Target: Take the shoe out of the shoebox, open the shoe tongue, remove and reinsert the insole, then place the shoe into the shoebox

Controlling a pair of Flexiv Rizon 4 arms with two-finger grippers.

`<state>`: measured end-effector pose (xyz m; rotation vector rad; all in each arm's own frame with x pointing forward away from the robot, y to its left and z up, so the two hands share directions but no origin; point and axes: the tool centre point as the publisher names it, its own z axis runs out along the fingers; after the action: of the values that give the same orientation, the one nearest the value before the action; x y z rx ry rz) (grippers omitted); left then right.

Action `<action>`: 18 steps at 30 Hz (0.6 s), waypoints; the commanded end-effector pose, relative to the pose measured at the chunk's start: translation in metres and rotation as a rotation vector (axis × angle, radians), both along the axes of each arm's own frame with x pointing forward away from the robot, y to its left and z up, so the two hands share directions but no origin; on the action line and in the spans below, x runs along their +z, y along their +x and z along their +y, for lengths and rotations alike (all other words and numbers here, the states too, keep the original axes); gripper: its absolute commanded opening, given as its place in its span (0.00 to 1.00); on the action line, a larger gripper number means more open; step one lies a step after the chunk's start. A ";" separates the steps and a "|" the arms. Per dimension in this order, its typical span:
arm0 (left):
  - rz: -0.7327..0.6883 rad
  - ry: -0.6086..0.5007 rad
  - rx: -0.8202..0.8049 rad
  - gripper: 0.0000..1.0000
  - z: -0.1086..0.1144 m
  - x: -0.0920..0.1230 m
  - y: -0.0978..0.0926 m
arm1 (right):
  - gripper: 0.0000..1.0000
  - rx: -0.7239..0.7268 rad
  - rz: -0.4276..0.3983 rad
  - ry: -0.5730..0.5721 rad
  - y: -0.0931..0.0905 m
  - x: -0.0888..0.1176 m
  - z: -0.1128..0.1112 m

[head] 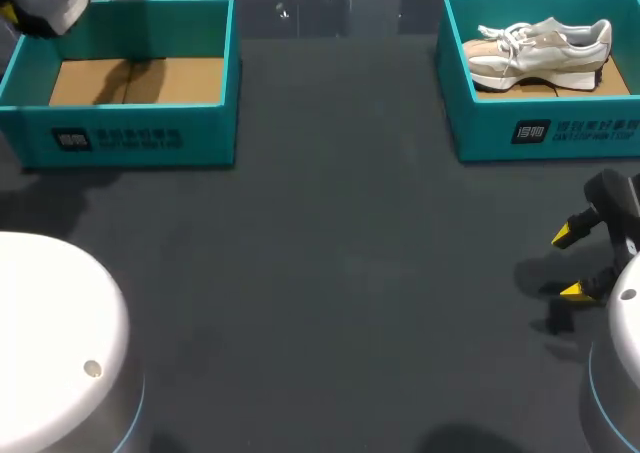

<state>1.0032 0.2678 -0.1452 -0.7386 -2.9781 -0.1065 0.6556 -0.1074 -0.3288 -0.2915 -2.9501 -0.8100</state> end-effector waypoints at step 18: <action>-0.032 0.061 -0.582 0.00 0.025 -0.010 0.019 | 1.00 -0.002 -0.002 -0.004 -0.001 0.000 0.001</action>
<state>1.0058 0.2806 -0.1538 -1.3877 -2.8398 -0.3006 0.6556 -0.1075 -0.3288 -0.2917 -2.9501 -0.8099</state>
